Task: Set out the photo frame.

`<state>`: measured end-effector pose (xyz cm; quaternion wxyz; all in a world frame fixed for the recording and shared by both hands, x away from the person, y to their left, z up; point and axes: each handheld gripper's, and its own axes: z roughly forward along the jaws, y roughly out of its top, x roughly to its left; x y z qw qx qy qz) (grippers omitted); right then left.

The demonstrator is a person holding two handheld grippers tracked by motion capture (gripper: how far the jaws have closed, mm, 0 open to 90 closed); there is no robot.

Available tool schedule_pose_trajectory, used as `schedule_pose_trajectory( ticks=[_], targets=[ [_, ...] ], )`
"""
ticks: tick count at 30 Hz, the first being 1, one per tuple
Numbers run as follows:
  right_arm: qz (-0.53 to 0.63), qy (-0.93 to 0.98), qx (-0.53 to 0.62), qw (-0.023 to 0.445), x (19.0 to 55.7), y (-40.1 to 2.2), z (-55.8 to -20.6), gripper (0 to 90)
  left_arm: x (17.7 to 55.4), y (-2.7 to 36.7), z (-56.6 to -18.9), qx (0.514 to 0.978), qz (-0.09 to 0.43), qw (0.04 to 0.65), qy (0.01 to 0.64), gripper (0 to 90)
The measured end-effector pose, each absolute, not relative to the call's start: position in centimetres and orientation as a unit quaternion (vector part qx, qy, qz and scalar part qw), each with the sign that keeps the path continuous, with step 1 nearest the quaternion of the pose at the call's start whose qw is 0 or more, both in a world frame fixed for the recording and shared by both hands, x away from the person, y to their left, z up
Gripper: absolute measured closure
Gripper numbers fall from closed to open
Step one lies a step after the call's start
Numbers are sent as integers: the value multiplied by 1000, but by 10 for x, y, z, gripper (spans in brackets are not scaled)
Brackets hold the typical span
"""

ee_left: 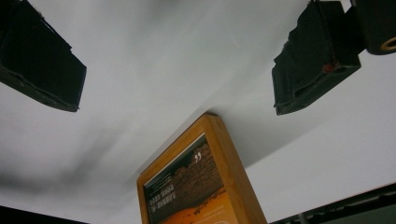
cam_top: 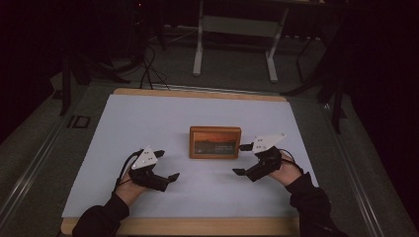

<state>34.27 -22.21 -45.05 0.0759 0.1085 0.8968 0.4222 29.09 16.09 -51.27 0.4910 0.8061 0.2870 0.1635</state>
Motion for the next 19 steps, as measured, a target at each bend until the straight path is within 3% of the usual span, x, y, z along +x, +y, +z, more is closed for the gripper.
schedule_pose_trajectory(
  ticks=[19],
  targets=[
    [412, 902, 126, 29, 324, -229, -499, 155, 290, 160, -513, 807, 164, 491, 285, 35]
  ],
)
